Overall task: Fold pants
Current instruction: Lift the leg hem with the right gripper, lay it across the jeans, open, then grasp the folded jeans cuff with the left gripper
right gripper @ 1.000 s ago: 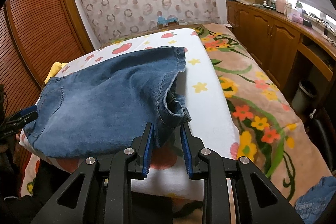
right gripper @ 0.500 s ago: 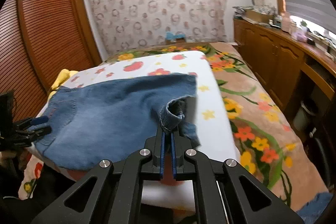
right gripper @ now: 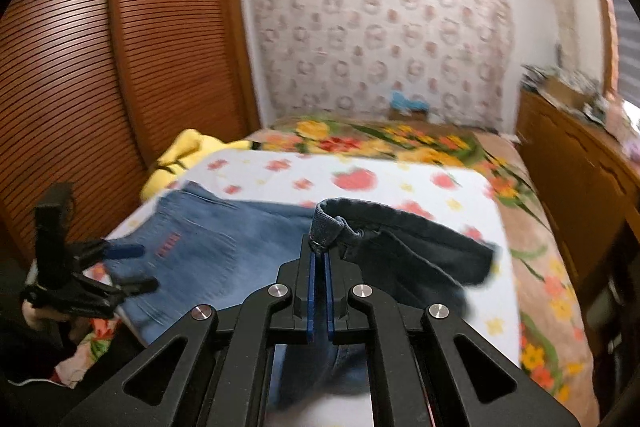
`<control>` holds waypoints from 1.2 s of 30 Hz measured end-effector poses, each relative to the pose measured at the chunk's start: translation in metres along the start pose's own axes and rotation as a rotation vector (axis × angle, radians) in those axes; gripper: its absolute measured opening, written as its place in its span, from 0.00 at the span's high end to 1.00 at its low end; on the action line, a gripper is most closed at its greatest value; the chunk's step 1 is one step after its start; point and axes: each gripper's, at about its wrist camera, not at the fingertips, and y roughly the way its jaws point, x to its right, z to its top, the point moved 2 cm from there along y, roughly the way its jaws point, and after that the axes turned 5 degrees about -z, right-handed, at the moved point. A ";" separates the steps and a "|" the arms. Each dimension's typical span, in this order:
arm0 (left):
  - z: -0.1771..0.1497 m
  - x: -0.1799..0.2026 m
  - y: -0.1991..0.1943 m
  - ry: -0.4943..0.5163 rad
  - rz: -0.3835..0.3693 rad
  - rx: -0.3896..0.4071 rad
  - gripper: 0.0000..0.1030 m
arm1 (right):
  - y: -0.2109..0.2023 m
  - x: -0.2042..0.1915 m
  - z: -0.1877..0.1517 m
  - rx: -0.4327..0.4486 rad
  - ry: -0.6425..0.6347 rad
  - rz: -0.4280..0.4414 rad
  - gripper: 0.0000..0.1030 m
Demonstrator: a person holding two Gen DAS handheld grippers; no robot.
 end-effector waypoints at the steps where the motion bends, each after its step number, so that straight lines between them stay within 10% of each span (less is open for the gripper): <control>1: -0.001 -0.004 -0.003 -0.007 0.006 0.004 0.22 | 0.003 -0.008 0.006 0.007 -0.016 0.023 0.97; 14: -0.010 -0.049 -0.019 -0.084 0.055 0.023 0.22 | 0.078 -0.073 0.009 -0.117 -0.150 0.208 0.96; 21: -0.012 -0.051 -0.016 -0.088 0.057 0.013 0.22 | 0.112 -0.074 0.010 -0.204 -0.157 0.180 0.66; 36: -0.008 -0.034 -0.006 -0.061 0.030 0.000 0.22 | 0.082 -0.061 -0.010 -0.164 -0.121 0.048 0.57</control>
